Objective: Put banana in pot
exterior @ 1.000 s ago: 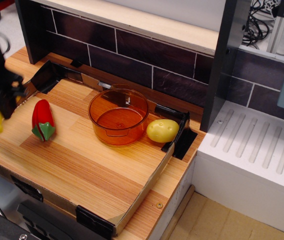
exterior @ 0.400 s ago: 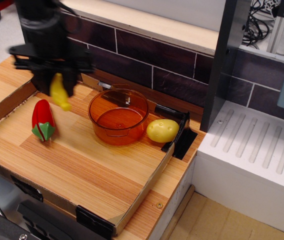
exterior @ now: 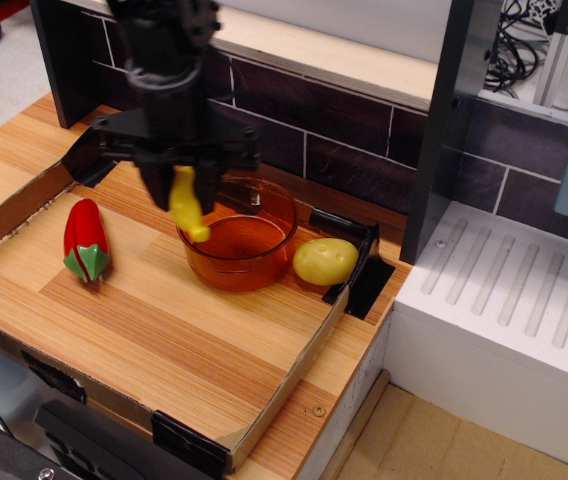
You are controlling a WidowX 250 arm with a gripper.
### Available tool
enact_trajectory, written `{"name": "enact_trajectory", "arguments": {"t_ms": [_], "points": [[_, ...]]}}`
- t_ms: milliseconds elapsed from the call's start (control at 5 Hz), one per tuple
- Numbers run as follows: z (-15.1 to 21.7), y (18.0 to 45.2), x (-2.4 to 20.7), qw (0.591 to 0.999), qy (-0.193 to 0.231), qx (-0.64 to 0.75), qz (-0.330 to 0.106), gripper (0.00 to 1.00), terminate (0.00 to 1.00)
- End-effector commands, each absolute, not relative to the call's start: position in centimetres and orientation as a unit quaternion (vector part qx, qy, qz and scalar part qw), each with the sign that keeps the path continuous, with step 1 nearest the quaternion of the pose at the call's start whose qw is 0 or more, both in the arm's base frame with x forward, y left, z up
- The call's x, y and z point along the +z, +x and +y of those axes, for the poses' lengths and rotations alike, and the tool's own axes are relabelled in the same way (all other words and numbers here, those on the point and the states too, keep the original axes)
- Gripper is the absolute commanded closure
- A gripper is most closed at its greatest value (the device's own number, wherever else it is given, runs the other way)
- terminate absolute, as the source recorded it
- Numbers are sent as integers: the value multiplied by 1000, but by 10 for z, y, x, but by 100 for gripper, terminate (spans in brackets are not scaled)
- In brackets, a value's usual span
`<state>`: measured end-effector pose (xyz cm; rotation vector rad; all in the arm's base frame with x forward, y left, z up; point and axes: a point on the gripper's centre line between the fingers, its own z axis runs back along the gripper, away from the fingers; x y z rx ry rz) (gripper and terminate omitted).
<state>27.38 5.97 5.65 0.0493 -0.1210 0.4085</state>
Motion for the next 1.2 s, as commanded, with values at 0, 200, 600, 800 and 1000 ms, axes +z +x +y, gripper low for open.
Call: {"name": "enact_trajectory", "arguments": {"t_ms": [0, 200, 600, 800, 1000], "points": [[49, 298, 62, 975, 28, 215, -42, 0, 0], [52, 301, 55, 975, 39, 215, -39, 0, 0], [56, 287, 84, 976, 18, 211, -51, 0, 0], [52, 284, 107, 977, 3, 207, -52, 0, 0], [49, 279, 126, 980, -7, 195, -38, 0, 0]]}}
